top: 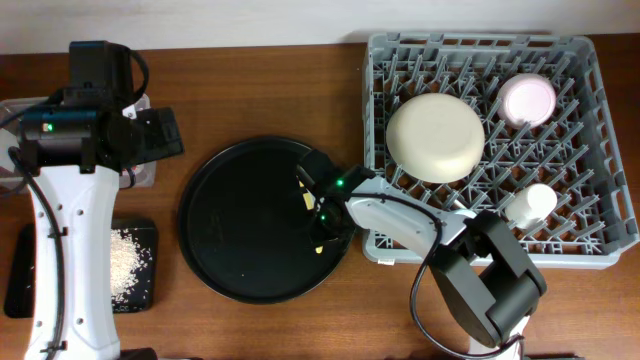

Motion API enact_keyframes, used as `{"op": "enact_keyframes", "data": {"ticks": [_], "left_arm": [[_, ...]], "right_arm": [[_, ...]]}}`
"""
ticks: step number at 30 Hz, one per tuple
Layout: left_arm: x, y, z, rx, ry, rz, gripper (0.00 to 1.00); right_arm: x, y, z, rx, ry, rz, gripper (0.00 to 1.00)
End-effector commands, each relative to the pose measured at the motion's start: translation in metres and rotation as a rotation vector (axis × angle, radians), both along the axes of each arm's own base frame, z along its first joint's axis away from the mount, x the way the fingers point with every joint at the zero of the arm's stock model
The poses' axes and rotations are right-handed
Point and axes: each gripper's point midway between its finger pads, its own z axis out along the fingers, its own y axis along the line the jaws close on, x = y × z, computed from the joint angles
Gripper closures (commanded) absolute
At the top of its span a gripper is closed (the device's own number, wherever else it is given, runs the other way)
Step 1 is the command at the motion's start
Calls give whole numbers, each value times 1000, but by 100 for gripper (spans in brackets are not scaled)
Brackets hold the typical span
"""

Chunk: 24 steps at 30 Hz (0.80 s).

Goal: Sort waste into correct bins and load items into the dishwasher rack
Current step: 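Grasp the yellow knife on the tray with the right gripper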

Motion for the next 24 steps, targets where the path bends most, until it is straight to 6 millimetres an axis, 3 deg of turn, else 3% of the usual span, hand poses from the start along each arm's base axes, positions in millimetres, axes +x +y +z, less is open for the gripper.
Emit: {"op": "enact_keyframes", "data": {"ticks": [1, 6, 9, 14, 16, 18, 24], "left_arm": [[0, 3, 4, 7, -12, 12, 1], [0, 3, 4, 7, -12, 12, 1], [0, 3, 4, 7, -12, 12, 1], [0, 3, 4, 7, -12, 12, 1], [0, 3, 4, 7, -12, 12, 1], [0, 3, 4, 7, -12, 12, 1], [0, 3, 4, 7, -12, 12, 1]], "right_arm": [[-6, -2, -6, 6, 20, -35, 62], [-13, 1, -22, -10, 45, -39, 62], [-16, 5, -23, -9, 44, -27, 80], [-17, 4, -23, -14, 49, -27, 80], [-17, 2, -19, -22, 56, -32, 81], [-6, -1, -4, -43, 45, -49, 96], [2, 5, 5, -27, 23, -45, 96]]}}
